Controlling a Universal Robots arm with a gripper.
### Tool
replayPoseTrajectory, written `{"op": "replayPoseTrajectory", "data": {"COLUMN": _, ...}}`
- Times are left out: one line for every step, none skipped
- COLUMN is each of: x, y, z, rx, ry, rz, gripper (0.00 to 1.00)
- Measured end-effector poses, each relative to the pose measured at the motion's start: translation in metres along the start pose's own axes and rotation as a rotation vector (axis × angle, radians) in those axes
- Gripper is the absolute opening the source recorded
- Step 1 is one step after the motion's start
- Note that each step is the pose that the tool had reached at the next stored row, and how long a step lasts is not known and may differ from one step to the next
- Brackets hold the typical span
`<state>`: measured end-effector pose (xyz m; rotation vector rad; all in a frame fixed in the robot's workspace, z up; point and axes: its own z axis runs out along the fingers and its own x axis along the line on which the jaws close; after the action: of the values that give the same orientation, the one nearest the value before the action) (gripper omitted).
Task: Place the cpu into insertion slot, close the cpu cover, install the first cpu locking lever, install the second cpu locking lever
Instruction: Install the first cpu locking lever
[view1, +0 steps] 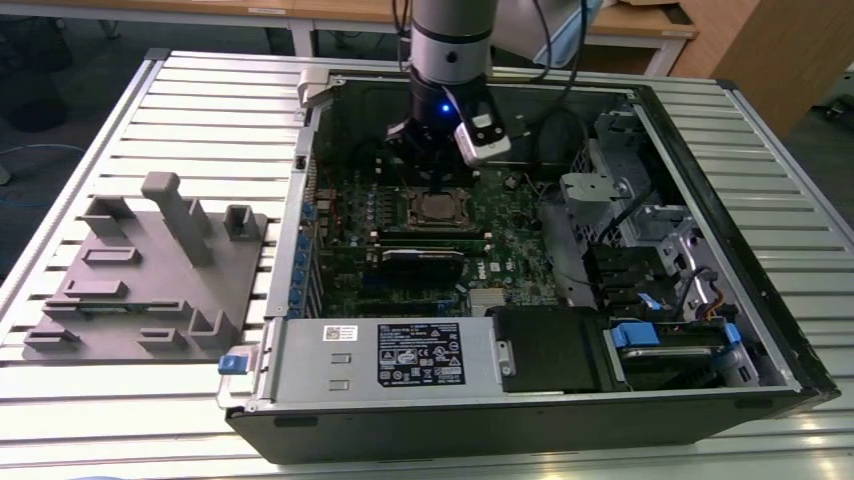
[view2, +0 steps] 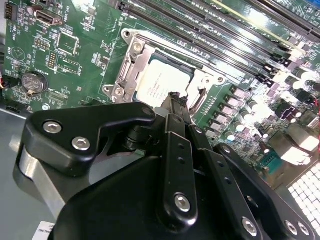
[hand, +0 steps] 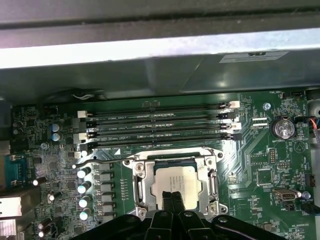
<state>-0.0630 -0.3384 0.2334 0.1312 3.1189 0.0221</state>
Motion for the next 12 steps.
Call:
{"op": "replayPoseTrajectory", "data": {"x": 0.0009, "y": -0.0001, "z": 0.0000, "rx": 0.0000, "ry": 0.0000, "rz": 0.000, "gripper": 0.11}}
{"op": "replayPoseTrajectory", "data": {"x": 0.0018, "y": -0.0002, "z": 0.0000, "rx": -0.0001, "ry": 0.0000, "rz": 0.000, "gripper": 0.11}}
{"op": "replayPoseTrajectory", "data": {"x": 0.0028, "y": -0.0003, "z": -0.0001, "rx": -0.0001, "ry": 0.0000, "rz": 0.000, "gripper": 0.11}}
{"op": "replayPoseTrajectory", "data": {"x": 0.0036, "y": -0.0003, "z": -0.0001, "rx": -0.0001, "ry": 0.0000, "rz": 0.000, "gripper": 0.11}}
{"op": "replayPoseTrajectory", "data": {"x": 0.0044, "y": -0.0004, "z": -0.0001, "rx": -0.0002, "ry": 0.0000, "rz": 0.000, "gripper": 0.11}}
{"op": "replayPoseTrajectory", "data": {"x": 0.0052, "y": -0.0004, "z": -0.0001, "rx": -0.0002, "ry": 0.0000, "rz": 0.000, "gripper": 0.11}}
{"op": "replayPoseTrajectory", "data": {"x": 0.0059, "y": -0.0005, "z": -0.0001, "rx": -0.0002, "ry": 0.0000, "rz": 0.000, "gripper": 0.11}}
{"op": "replayPoseTrajectory", "data": {"x": 0.0065, "y": -0.0006, "z": -0.0001, "rx": -0.0002, "ry": 0.0000, "rz": 0.000, "gripper": 0.11}}
{"op": "replayPoseTrajectory", "data": {"x": 0.0069, "y": -0.0006, "z": -0.0002, "rx": -0.0002, "ry": 0.0000, "rz": 0.000, "gripper": 0.11}}
{"op": "replayPoseTrajectory", "data": {"x": 0.0069, "y": -0.0006, "z": -0.0002, "rx": -0.0002, "ry": 0.0000, "rz": 0.000, "gripper": 0.11}}
{"op": "replayPoseTrajectory", "data": {"x": 0.0069, "y": -0.0006, "z": -0.0002, "rx": -0.0001, "ry": 0.0000, "rz": 0.000, "gripper": 0.11}}
{"op": "replayPoseTrajectory", "data": {"x": 0.0069, "y": -0.0006, "z": -0.0003, "rx": -0.0002, "ry": 0.0000, "rz": 0.000, "gripper": 0.11}}
